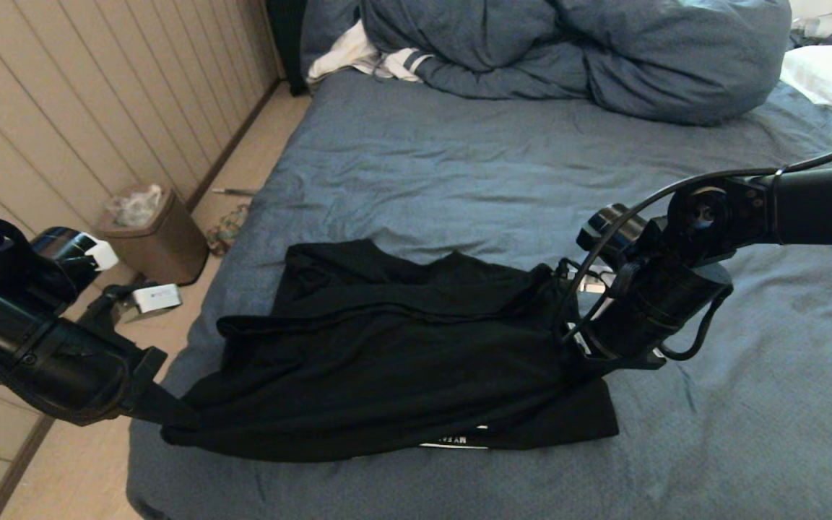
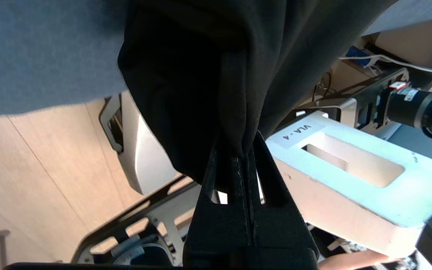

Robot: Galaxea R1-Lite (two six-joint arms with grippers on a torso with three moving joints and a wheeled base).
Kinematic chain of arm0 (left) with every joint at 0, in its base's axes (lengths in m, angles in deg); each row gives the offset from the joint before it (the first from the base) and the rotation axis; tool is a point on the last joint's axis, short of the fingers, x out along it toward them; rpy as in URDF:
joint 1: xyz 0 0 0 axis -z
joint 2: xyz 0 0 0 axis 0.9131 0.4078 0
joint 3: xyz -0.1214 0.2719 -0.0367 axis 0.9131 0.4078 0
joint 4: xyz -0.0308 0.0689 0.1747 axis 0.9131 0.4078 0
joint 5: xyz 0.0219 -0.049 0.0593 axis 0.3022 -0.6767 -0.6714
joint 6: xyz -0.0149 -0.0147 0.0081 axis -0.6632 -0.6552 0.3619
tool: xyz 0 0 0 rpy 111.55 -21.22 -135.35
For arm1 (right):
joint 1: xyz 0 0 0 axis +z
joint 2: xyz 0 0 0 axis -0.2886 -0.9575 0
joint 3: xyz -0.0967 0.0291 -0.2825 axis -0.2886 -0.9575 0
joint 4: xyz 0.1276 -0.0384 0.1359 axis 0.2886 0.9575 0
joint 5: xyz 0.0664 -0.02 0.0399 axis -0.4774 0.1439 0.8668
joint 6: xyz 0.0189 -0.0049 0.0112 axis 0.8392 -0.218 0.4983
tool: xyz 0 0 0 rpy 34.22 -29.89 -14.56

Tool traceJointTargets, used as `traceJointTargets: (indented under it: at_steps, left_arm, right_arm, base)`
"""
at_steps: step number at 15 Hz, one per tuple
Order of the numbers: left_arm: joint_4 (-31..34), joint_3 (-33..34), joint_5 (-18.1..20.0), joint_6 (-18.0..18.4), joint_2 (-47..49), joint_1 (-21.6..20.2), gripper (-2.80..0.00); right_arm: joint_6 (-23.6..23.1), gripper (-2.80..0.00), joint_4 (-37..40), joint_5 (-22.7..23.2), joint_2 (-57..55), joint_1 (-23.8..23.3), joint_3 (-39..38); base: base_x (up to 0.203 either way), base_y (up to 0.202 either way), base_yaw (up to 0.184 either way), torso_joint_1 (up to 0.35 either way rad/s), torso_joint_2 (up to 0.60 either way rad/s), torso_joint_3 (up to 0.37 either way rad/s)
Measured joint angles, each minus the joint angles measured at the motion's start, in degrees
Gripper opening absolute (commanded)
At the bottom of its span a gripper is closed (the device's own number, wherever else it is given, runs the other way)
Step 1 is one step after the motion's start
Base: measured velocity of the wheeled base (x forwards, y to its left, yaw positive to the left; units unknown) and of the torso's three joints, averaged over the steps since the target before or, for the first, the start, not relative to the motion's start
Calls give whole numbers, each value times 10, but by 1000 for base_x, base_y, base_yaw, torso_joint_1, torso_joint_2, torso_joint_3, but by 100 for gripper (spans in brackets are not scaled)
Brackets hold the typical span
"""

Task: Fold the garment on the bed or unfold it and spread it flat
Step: Fold the black T-shirt

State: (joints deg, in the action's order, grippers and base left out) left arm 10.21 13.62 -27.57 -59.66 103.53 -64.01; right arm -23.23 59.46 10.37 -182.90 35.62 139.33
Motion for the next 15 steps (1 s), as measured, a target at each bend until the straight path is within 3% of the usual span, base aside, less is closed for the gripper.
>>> traceJointTargets:
  at_steps: [8,11,15]
  left_arm:
    - [-30,1,-15,-1,-66,-20,0]
    - [-66,-11,-17,-6,-83,-48,0]
    - [-69,-42,-11,-19,-64,-52,0]
  right_arm:
    - [-6,0,-2,4,36,-10,17]
    - [-4,0,-1,8,59,-15,54]
    - [4,0,-1,9,49,-14,115]
  base:
    - [0,0,0,0,0,0]
    - [0,0,0,0,0,0]
    - [0,0,0,0,0,0]
